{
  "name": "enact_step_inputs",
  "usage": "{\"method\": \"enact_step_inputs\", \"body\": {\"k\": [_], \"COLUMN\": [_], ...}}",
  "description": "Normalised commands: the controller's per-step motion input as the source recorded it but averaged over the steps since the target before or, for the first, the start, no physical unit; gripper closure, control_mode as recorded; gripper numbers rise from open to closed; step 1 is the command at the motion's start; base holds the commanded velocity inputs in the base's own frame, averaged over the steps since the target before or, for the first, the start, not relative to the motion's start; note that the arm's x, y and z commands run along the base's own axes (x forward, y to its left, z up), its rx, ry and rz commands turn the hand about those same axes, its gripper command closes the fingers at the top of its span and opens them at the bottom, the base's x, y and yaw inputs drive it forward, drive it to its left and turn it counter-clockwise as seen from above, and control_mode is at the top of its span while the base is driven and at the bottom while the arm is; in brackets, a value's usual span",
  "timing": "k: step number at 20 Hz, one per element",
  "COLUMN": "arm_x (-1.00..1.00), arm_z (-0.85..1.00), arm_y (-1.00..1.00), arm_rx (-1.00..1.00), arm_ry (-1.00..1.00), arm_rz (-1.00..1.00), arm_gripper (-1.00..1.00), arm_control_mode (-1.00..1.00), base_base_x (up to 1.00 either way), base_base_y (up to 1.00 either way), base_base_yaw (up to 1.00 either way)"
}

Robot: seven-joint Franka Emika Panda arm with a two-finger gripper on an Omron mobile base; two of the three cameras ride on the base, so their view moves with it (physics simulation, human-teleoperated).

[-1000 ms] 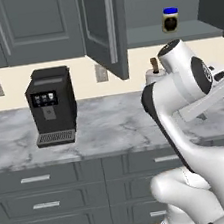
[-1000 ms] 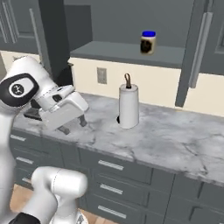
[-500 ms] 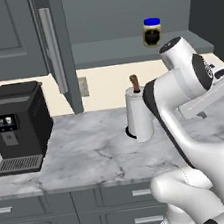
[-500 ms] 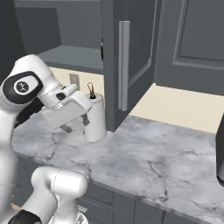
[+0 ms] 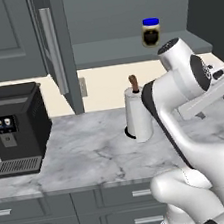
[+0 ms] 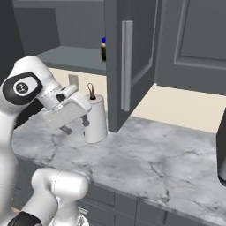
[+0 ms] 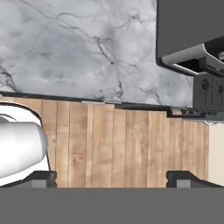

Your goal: Move the ketchup and mayonnaise from the cabinet to the dining counter.

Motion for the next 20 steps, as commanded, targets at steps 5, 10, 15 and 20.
{"method": "enact_step_inputs", "body": {"k": [5,10,15,20], "arm_x": [0.12,0.0,0.17,0.43], "arm_z": [0.44,0.69,0.48,0.34], "arm_y": [0.03,0.28,0.42,0.08], "arm_rx": [0.21,0.23,0.13,0.06], "arm_ry": [0.0,-0.2,-0.36,-0.41], "arm_rz": [0.0,0.01,0.0,0.0], "arm_gripper": [-1.0,-1.0,-1.0,-1.0], "arm_control_mode": [-1.0,-1.0,-1.0,-1.0], "base_base_x": [0.0,0.0,0.0,0.0], "base_base_y": [0.0,0.0,0.0,0.0], "base_base_yaw": [0.0,0.0,0.0,0.0]}}
